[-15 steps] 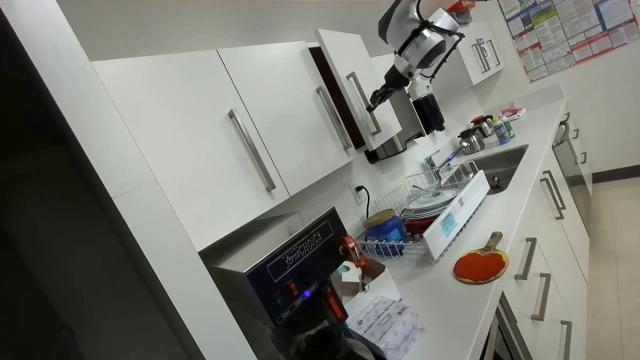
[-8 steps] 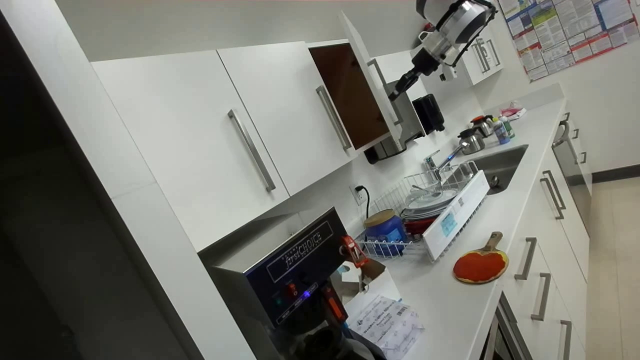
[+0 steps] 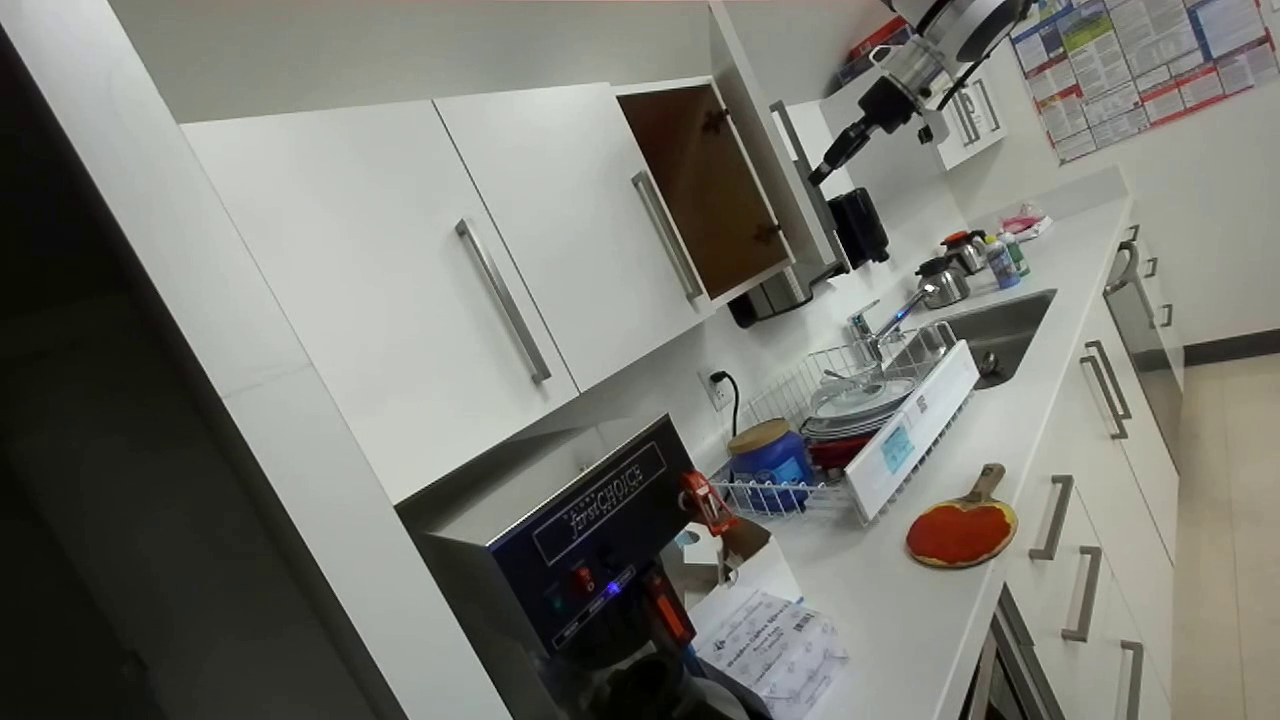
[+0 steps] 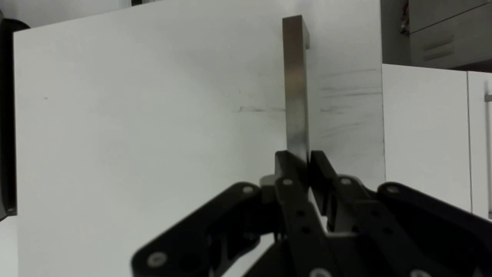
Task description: Open the cabinet door on the far right
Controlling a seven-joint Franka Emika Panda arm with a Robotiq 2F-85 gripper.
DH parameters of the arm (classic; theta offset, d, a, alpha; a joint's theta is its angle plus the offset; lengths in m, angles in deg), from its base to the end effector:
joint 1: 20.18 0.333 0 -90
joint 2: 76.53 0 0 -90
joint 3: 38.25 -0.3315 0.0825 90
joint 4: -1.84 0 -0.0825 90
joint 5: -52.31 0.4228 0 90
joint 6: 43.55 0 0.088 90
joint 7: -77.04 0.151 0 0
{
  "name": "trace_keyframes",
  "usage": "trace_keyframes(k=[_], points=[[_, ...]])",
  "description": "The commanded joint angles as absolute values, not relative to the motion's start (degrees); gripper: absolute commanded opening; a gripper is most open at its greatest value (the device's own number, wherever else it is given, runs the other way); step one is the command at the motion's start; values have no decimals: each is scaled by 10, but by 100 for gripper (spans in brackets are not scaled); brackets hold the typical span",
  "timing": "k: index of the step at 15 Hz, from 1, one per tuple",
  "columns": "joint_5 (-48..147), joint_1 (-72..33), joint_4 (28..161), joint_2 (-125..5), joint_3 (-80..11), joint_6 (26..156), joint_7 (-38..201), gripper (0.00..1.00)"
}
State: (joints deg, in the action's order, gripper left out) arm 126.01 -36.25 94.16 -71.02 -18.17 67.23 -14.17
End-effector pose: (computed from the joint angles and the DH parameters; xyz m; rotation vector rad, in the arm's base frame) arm 0.6117 -0.3027 0.6304 -2.2197 -0.6938 -1.5691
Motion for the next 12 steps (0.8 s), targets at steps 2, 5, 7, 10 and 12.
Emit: trace_keyframes(k=[2, 5, 7, 10, 12], points=[[1264, -399, 937, -727, -178, 624, -85, 4], [1265, -412, 931, -720, -173, 610, -81, 4], [1271, -418, 925, -715, -174, 601, -77, 4], [1230, -411, 928, -725, -176, 627, -50, 40], [1198, -399, 928, -738, -169, 616, -21, 40]])
